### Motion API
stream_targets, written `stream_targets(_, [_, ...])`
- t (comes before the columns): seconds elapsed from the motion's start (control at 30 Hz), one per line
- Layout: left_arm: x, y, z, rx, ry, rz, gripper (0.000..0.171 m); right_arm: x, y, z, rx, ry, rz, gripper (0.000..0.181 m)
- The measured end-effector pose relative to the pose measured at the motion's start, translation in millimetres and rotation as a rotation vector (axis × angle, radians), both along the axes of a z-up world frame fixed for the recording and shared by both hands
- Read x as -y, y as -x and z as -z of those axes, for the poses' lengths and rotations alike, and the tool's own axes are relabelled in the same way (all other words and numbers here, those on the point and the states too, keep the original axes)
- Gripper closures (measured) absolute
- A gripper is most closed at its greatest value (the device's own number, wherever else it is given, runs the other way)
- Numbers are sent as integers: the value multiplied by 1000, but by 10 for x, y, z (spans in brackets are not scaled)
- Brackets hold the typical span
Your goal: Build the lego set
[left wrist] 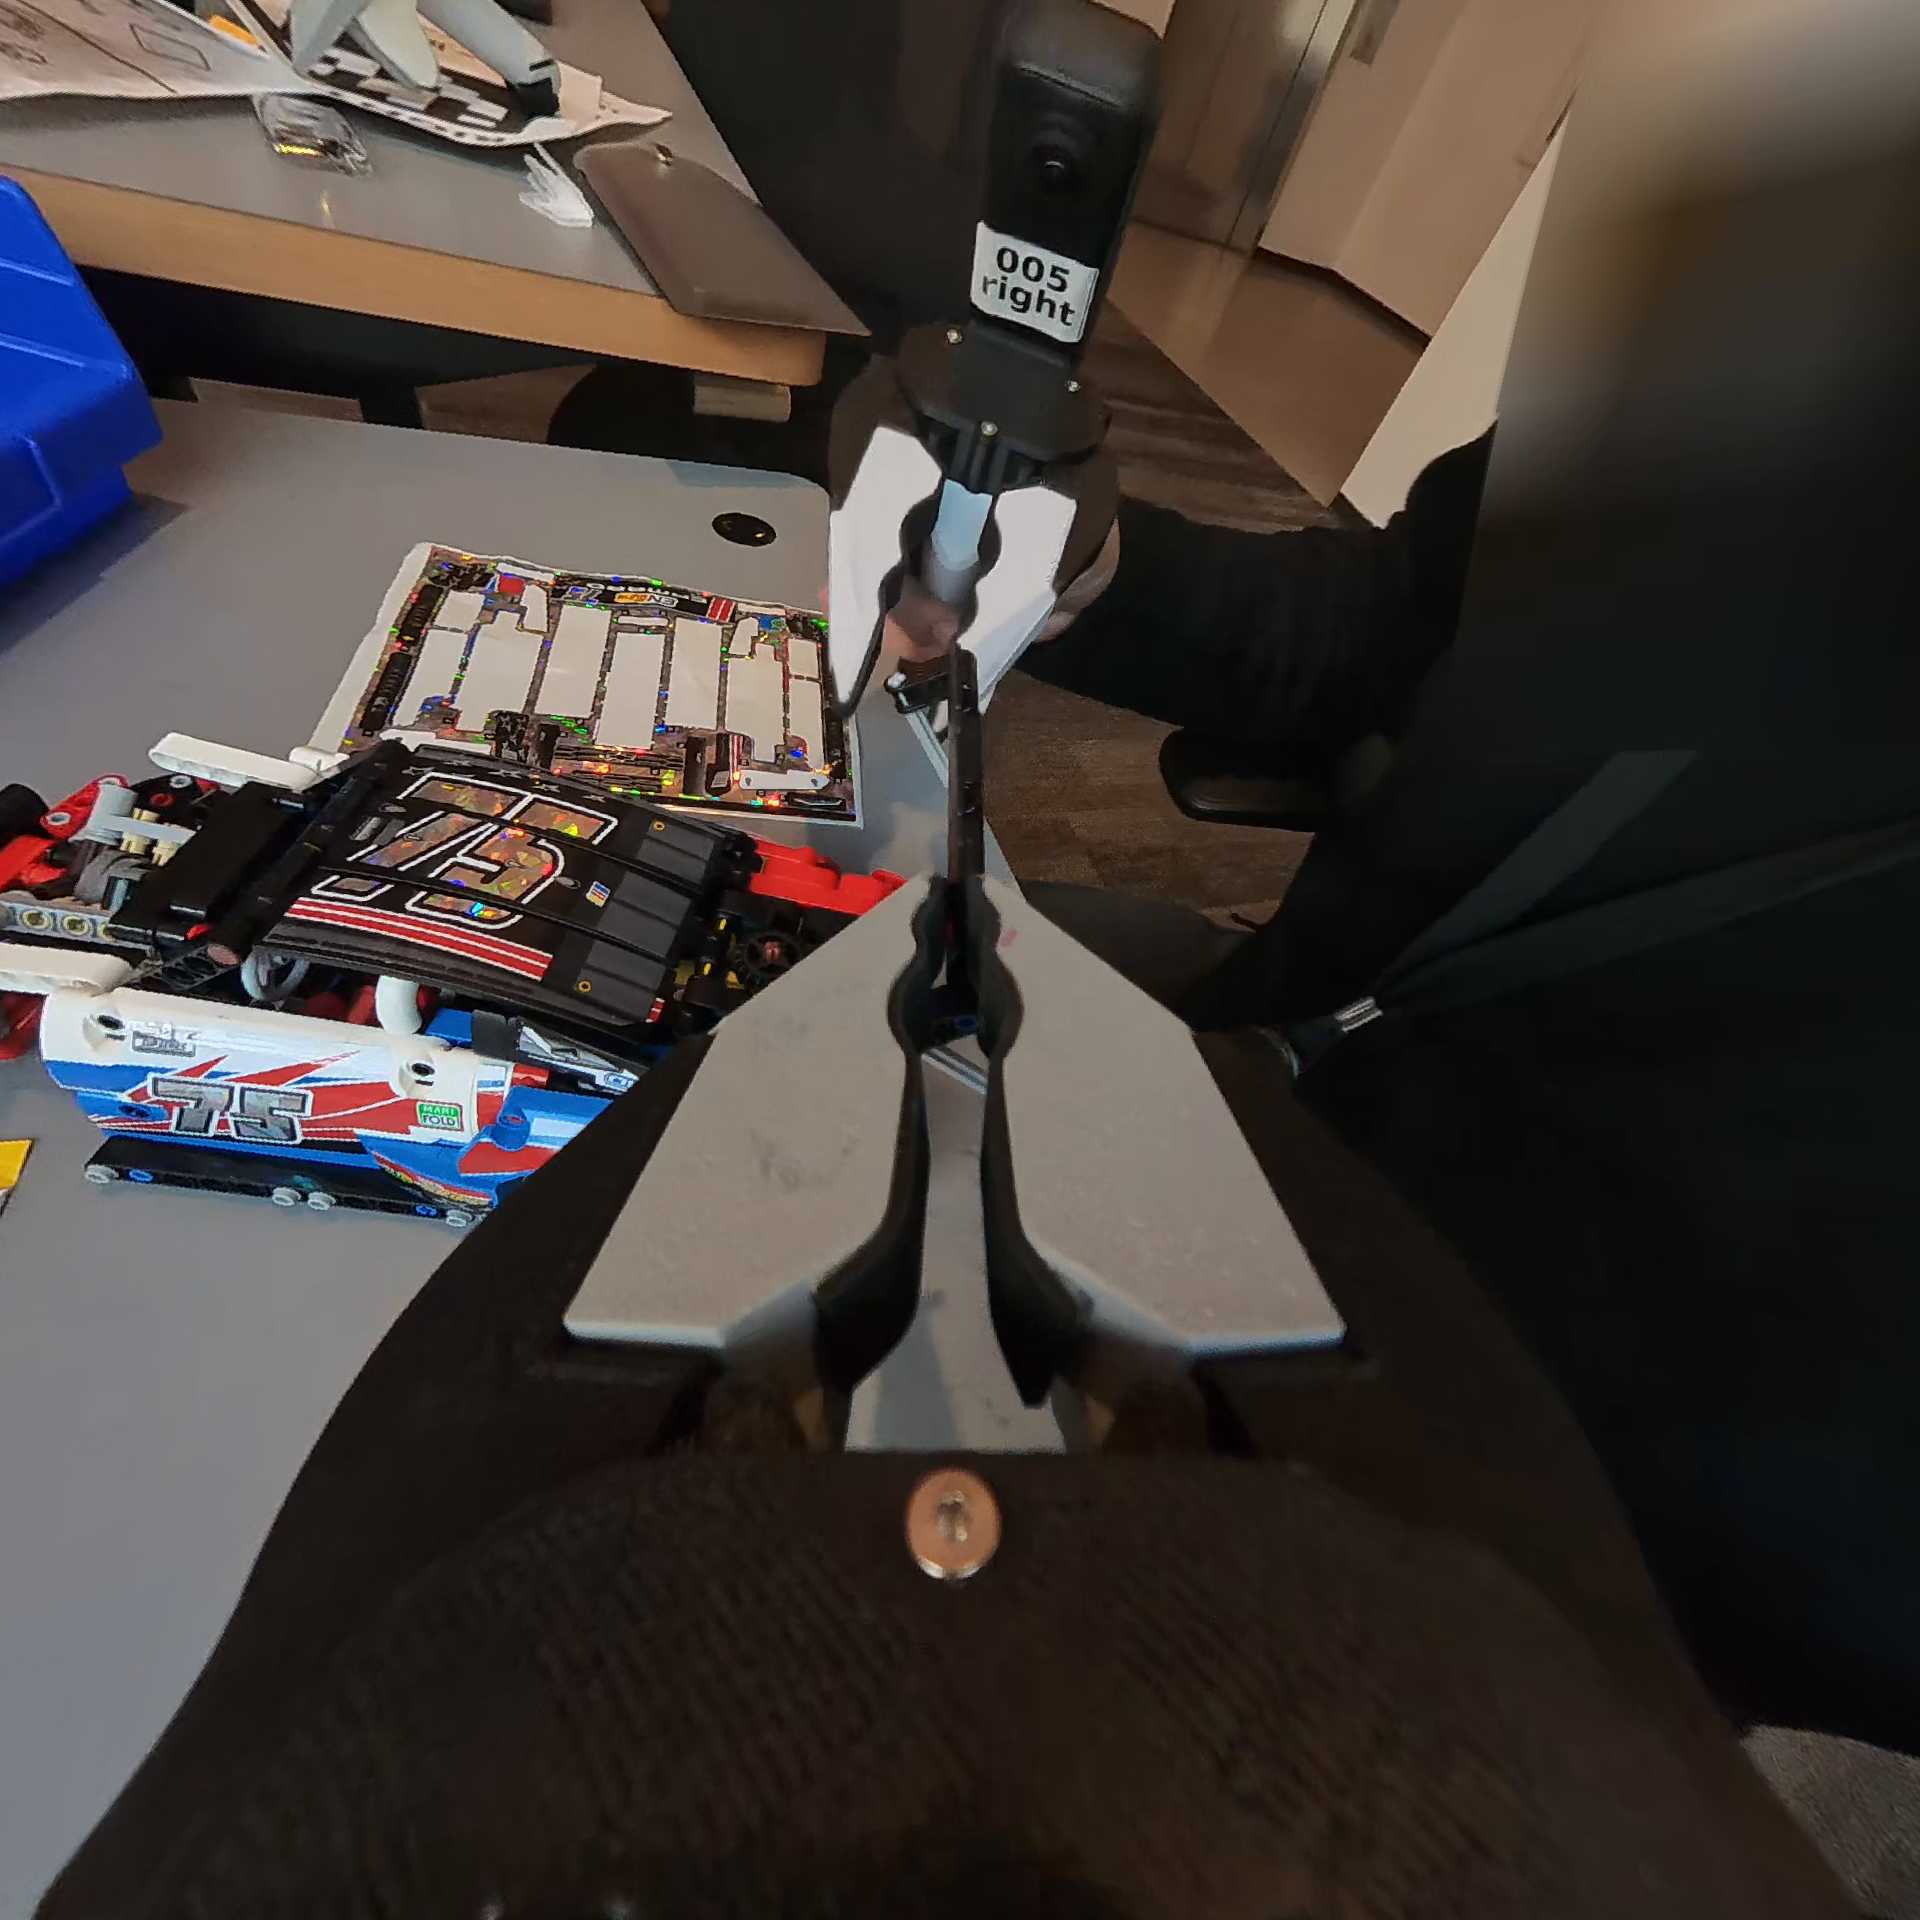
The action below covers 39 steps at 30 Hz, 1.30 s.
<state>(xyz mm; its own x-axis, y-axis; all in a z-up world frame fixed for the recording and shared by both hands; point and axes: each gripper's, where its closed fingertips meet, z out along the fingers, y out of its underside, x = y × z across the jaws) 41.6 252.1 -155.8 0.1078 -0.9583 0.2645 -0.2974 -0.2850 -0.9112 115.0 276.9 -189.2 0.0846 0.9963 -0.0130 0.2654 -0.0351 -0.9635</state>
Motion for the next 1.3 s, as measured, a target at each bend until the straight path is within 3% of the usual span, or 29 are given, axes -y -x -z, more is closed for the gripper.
stream_targets(0.23, [55,17,142,-164,-174,53,171,134,108,15,17,46,-79,157])
stream_targets(0.33, [15,24,158,-224,-265,62,171,61,150,112,95,5,-57,164])
stream_targets(0.4, [32,2,119,-205,-298,77,171,109,168,118,105,-9,-83,172])
stream_targets(0.5, [2,10,111,-186,-355,65,171,99,140,129,112,-12,-75,161])
stream_targets(0.77, [3,-70,61,-97,-443,76,171,107,118,67,93,12,-70,159])
stream_targets(1.0, [-48,-74,-2,-56,-414,45,171,63,101,39,79,18,-51,180])
stream_targets(1.23, [-38,-30,29,-48,-413,23,171,63,65,65,67,48,-21,181])
stream_targets(1.3, [-14,-35,28,-45,-416,34,171,95,65,-50,15,102,-35,149])
